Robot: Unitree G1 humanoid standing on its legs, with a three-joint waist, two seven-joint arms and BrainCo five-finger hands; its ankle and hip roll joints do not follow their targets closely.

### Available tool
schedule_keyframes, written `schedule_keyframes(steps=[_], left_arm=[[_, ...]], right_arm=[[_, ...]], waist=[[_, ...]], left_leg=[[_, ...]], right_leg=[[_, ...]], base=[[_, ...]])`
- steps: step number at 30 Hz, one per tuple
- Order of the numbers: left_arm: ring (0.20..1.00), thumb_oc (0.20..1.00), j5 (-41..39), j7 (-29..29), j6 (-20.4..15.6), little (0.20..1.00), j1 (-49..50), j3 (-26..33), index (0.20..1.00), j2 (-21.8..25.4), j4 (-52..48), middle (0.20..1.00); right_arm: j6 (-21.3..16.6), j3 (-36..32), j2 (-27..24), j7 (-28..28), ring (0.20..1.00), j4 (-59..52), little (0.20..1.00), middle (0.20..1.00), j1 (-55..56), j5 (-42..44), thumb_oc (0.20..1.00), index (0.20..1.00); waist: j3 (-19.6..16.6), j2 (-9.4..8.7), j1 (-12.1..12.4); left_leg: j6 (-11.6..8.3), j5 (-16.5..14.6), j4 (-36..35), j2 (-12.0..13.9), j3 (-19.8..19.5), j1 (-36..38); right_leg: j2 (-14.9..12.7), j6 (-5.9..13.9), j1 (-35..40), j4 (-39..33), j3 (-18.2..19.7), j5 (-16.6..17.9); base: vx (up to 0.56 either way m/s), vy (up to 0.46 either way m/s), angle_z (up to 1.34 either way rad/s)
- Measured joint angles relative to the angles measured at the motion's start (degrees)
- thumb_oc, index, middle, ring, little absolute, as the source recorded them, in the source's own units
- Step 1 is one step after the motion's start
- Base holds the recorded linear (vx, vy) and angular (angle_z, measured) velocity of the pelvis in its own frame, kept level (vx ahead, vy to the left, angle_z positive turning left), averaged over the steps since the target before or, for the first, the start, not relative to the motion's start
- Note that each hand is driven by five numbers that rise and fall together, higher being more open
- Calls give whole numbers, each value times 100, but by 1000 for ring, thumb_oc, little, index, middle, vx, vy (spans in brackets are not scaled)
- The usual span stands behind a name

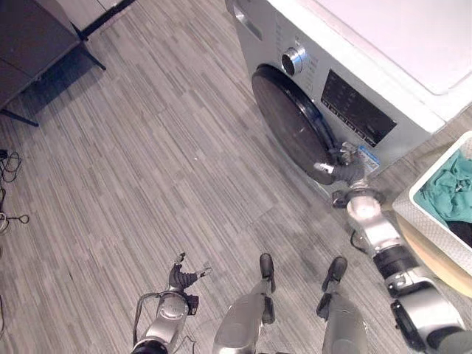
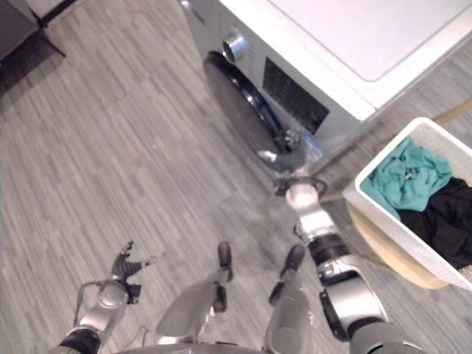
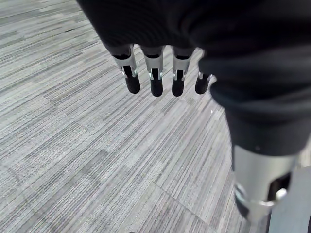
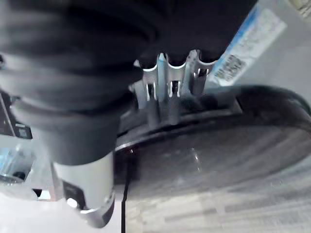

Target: Grab the laundry basket,head to the washer,open it,put in the laundry and shut it.

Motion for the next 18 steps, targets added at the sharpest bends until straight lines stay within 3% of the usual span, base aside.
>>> schedule_keyframes(steps=[14,18], left_arm=[[1000,1000,-2,-1,-3,1000,-408,-149,1000,5,54,1000],[1000,1000,-7,6,-5,1000,-405,-151,1000,0,238,1000]], right_arm=[[-55,936,161,156,1000,641,1000,1000,-431,105,1000,1000],[34,1178,271,218,1000,609,1000,1000,-505,241,1000,1000]], waist=[[55,-77,-11],[65,-93,8]], left_leg=[[-10,-1,-12,80,6,-64],[-140,79,-132,182,-129,-76]], right_leg=[[173,3,114,-445,-15,166],[325,-41,195,-635,-139,230]], base=[[11,-17,-2],[51,-20,6]])
